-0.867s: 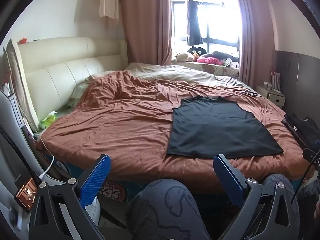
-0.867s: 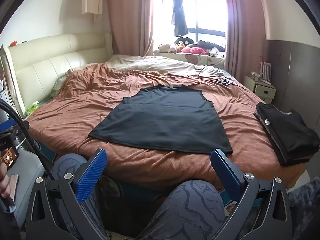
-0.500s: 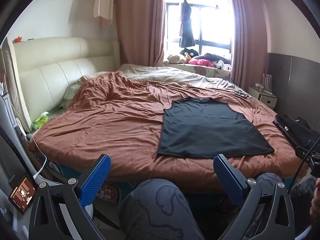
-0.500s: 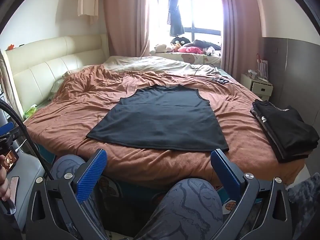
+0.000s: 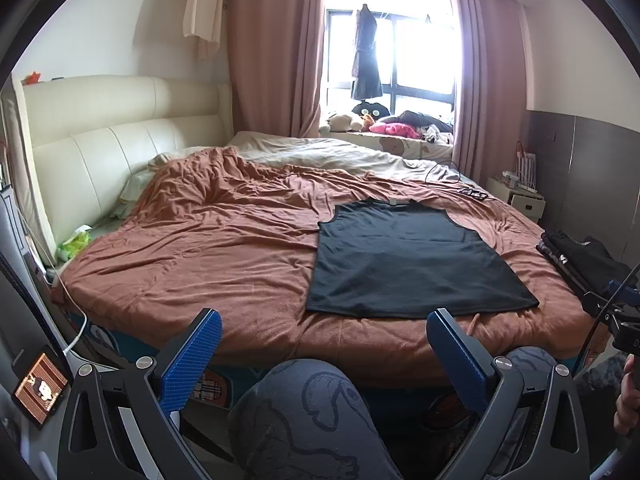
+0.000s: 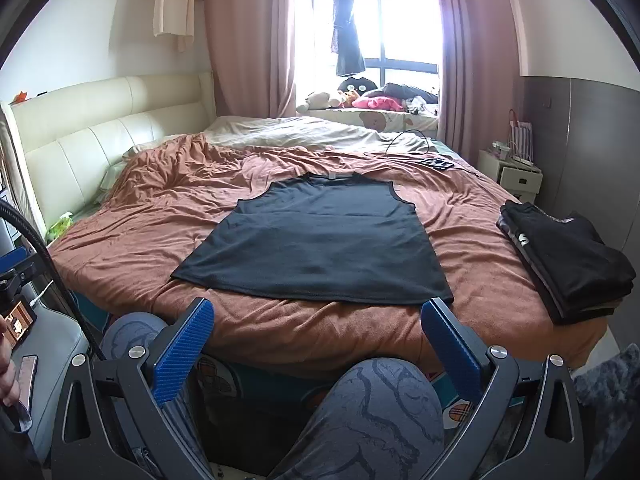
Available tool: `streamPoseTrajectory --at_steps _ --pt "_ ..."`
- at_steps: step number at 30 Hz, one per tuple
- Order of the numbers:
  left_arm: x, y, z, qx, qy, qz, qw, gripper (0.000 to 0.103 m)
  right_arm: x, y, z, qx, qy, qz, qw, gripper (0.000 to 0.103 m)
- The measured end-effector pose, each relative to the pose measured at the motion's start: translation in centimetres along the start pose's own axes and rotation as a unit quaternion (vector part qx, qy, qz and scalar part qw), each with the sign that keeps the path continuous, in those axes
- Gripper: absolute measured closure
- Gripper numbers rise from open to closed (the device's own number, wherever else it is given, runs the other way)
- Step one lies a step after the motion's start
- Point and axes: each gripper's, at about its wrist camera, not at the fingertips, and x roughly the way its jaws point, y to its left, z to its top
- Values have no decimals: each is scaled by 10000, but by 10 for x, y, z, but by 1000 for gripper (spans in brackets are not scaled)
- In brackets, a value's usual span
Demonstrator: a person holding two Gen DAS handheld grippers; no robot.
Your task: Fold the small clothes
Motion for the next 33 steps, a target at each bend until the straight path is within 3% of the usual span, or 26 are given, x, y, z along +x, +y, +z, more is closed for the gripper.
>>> streamPoseTrajectory --at_steps 33 --pt "-2 -2 -1 27 -44 -5 10000 0 -1 0 -1 -24 20 -70 10000 0"
